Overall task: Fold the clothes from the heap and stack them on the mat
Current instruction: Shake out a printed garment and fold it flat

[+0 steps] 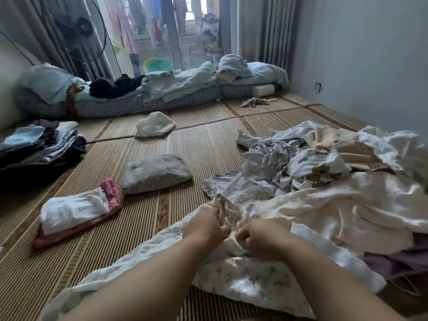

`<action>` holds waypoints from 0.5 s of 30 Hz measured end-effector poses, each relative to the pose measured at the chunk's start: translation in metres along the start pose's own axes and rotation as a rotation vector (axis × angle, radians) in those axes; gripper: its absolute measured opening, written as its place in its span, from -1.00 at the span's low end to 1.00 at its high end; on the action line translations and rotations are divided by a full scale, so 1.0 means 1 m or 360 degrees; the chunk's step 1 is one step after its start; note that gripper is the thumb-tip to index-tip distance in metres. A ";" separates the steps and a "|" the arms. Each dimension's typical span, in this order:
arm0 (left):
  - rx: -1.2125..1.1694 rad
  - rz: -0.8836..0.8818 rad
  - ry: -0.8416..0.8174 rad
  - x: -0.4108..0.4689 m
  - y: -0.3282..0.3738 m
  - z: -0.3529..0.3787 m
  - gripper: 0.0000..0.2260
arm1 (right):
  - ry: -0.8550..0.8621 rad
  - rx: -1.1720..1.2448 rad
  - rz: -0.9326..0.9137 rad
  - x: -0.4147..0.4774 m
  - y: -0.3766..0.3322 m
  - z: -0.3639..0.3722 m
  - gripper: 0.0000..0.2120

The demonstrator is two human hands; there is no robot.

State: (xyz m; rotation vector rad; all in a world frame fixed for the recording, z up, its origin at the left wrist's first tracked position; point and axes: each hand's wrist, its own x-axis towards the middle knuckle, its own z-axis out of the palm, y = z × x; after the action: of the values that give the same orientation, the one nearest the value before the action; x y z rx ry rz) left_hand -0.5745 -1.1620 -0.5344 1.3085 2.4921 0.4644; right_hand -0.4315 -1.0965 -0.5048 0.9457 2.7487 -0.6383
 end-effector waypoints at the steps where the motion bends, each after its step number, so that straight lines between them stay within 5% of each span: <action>1: -0.0022 -0.0012 0.0021 0.001 -0.001 -0.001 -0.81 | -0.0004 0.0020 -0.0043 -0.003 0.000 0.001 -0.81; 3: -0.0172 0.0003 -0.0016 0.000 -0.003 -0.006 -0.94 | 0.0114 0.0117 -0.0005 -0.006 -0.004 -0.002 -0.82; 5: -0.0473 0.0087 -0.0203 -0.007 -0.003 -0.020 -0.83 | 0.0486 0.0222 0.0087 -0.008 -0.007 -0.009 -0.86; 9: -0.0937 0.0358 -0.0474 -0.045 0.002 -0.083 -0.72 | 0.0794 0.0374 0.0045 -0.011 -0.016 -0.020 -0.33; 13: -0.0440 0.0717 -0.0203 -0.088 -0.008 -0.168 -0.75 | 0.0935 0.0304 -0.0286 -0.023 -0.045 -0.033 -0.82; 15: -0.0166 0.0822 0.0021 -0.105 -0.016 -0.207 -0.75 | 0.1004 0.0387 -0.0415 -0.035 -0.058 -0.040 -0.76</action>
State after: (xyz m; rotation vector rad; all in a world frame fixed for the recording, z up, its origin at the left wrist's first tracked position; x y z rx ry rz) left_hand -0.6112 -1.2885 -0.3422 1.9055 2.0843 0.7026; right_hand -0.4402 -1.1388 -0.4388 0.9764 3.4570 -0.8524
